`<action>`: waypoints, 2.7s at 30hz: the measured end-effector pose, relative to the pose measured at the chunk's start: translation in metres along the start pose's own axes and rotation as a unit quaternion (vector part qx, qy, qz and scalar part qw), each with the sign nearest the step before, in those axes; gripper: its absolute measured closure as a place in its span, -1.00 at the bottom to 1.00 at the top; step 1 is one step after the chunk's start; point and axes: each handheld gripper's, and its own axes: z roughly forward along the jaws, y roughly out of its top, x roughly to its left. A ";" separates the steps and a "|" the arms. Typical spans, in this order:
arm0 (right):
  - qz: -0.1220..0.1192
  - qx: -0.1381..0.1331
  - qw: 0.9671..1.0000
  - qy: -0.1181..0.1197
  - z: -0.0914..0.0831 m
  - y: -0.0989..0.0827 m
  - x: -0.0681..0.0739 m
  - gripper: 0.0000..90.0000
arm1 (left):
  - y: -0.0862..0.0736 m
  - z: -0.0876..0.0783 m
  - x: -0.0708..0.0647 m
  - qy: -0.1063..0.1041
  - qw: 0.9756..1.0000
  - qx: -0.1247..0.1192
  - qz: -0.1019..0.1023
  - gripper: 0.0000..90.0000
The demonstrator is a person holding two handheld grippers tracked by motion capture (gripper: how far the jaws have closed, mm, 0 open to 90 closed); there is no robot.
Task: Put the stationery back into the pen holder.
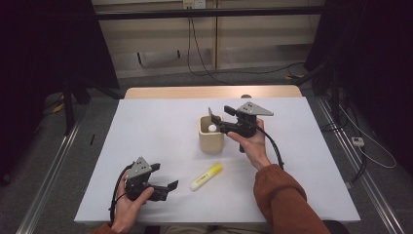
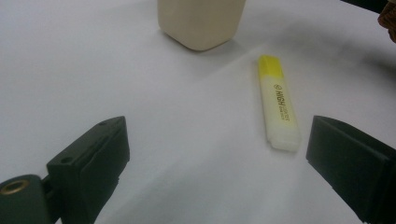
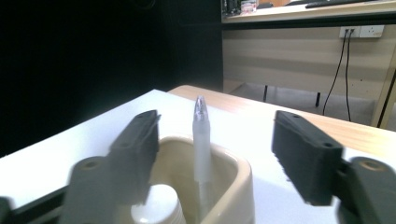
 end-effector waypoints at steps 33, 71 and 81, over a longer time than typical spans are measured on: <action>-0.043 0.091 0.993 -0.068 -0.089 -0.032 -0.003 -0.83 | 0.002 -0.007 0.003 0.021 1.000 0.000 -0.017 -0.83; -0.029 0.107 0.990 -0.089 -0.178 -0.075 0.000 -0.83 | 0.024 0.007 -0.012 -0.035 0.999 0.037 -0.009 -0.67; -0.034 0.113 0.989 -0.083 -0.175 -0.075 0.002 -0.83 | 0.040 0.030 -0.029 -0.042 0.996 0.075 0.011 -0.65</action>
